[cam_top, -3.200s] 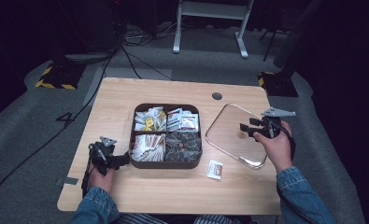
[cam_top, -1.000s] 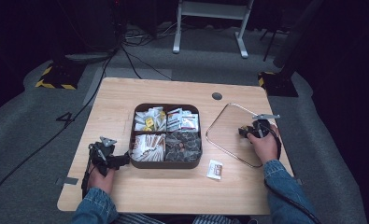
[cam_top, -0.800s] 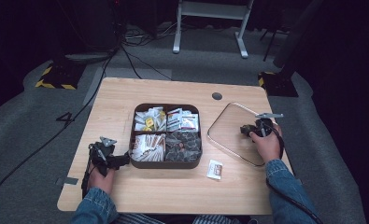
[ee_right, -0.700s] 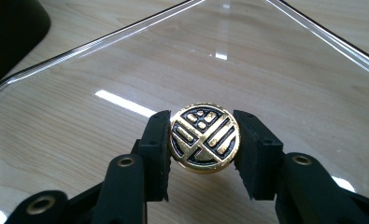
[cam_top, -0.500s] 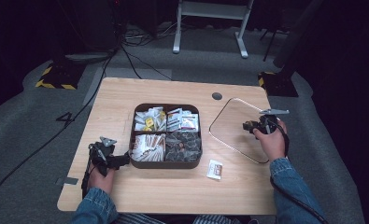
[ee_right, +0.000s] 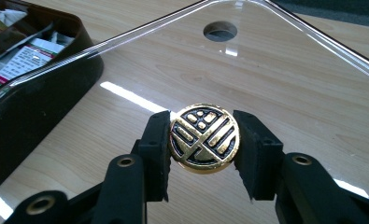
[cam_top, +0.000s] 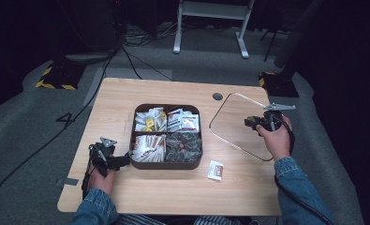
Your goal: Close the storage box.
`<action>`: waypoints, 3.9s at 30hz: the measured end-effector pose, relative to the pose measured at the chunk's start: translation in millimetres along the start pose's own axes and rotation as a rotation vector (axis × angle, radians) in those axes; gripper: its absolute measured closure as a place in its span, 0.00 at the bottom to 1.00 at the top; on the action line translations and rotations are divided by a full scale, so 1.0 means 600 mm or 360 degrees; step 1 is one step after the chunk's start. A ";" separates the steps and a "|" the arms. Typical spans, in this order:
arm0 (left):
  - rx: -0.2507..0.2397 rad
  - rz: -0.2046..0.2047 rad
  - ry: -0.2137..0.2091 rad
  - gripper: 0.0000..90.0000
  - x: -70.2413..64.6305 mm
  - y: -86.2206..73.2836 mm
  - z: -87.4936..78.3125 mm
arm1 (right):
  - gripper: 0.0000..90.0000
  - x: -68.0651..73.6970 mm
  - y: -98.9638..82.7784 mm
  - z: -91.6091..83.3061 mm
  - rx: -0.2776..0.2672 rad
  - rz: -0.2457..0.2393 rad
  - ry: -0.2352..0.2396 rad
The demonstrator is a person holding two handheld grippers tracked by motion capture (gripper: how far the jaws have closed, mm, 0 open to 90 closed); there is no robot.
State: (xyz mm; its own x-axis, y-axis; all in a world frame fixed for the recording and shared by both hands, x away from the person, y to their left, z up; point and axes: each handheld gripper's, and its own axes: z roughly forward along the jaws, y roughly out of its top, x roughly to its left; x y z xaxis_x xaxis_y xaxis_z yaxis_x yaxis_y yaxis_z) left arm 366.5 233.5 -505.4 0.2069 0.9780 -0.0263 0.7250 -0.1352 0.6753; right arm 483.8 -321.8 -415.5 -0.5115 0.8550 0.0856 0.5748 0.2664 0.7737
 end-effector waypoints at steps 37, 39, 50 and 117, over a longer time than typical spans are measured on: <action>0.0009 -0.0012 0.0011 0.06 0.000 0.000 0.000 | 0.66 0.192 0.117 0.027 -0.0065 -0.0348 0.0378; 0.0008 -0.0012 0.0012 0.05 0.000 0.000 0.000 | 0.66 0.206 0.122 0.031 -0.0067 -0.0369 0.0401; 0.0010 -0.0008 0.0009 0.05 0.001 0.000 0.001 | 0.66 0.272 0.142 0.049 -0.0067 -0.0446 0.0494; 0.0014 -0.0013 0.0015 0.04 0.001 0.000 0.001 | 0.66 0.383 0.096 0.230 0.0116 -0.0582 0.0694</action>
State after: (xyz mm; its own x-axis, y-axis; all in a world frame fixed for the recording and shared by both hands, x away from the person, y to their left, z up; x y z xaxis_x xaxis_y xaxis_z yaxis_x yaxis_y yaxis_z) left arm 367.2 234.2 -505.7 0.1945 0.9806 -0.0249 0.7324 -0.1283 0.6687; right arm 487.4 -48.3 -438.2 -0.8928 0.4428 0.0832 0.3452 0.5536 0.7579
